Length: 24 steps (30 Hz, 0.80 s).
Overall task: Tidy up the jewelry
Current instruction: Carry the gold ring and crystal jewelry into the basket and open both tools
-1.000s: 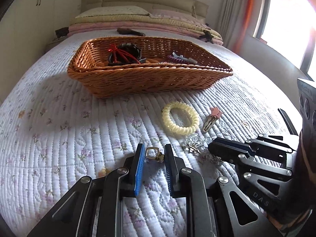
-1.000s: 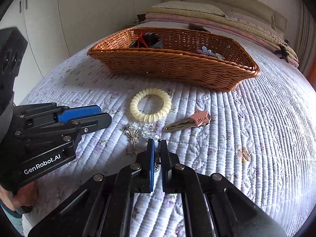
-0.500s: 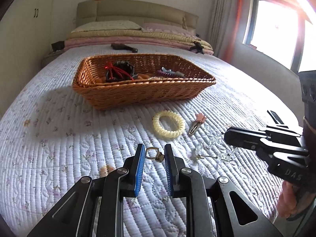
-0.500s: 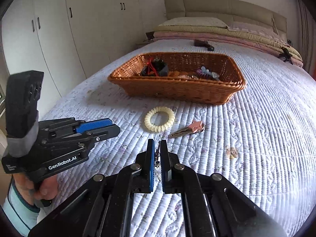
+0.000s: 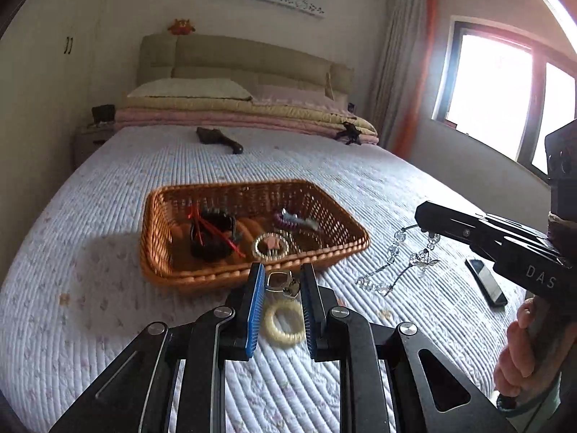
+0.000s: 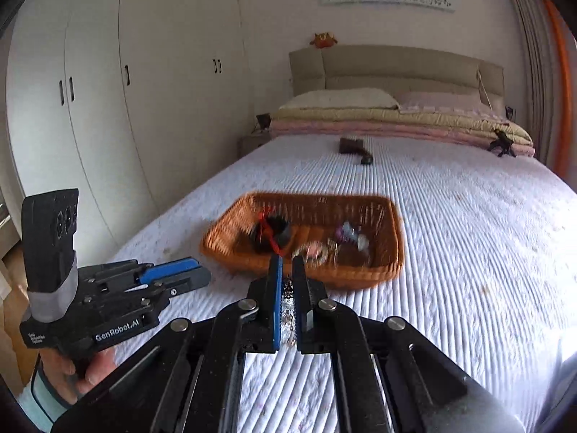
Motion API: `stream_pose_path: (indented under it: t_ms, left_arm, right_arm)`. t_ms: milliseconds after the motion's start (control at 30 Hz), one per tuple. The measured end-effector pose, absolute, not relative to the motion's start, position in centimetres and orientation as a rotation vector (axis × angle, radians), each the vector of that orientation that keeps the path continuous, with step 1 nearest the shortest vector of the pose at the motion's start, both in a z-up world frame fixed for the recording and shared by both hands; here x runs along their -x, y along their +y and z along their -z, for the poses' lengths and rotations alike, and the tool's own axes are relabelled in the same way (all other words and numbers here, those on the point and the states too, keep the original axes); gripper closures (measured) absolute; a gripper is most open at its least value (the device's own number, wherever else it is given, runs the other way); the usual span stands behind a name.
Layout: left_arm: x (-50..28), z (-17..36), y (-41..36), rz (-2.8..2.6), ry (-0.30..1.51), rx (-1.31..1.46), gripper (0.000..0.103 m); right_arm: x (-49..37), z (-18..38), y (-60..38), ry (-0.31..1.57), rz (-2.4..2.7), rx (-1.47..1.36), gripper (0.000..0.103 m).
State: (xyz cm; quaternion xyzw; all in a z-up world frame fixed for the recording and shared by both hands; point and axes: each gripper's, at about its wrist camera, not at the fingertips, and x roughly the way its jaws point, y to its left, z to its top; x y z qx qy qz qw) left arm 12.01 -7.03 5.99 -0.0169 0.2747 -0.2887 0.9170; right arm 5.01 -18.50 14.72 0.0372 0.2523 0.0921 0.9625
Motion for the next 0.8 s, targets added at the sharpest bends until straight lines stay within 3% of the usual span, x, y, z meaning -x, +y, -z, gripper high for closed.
stream_pose_path:
  t_ms: [167,433,800]
  left_arm:
    - [-17.5,-7.6,-8.7,0.588,0.566,0.061,0.083]
    - [-25.4,-2.8,-11.0,0.571,0.659,0.137,0.083]
    - [-26.1,1.3,-13.4,0.575,0.721,0.022,0.083]
  right_arm:
    - [-10.8,-15.8,-19.1,0.532,-0.146,-0.086,0.097]
    - [-20.5,-10.5,-20.7,0.674,-0.172,-0.222,0.097]
    - [-24.0,-5.1,-22.6,0.752,-0.167,-0.276,0.097]
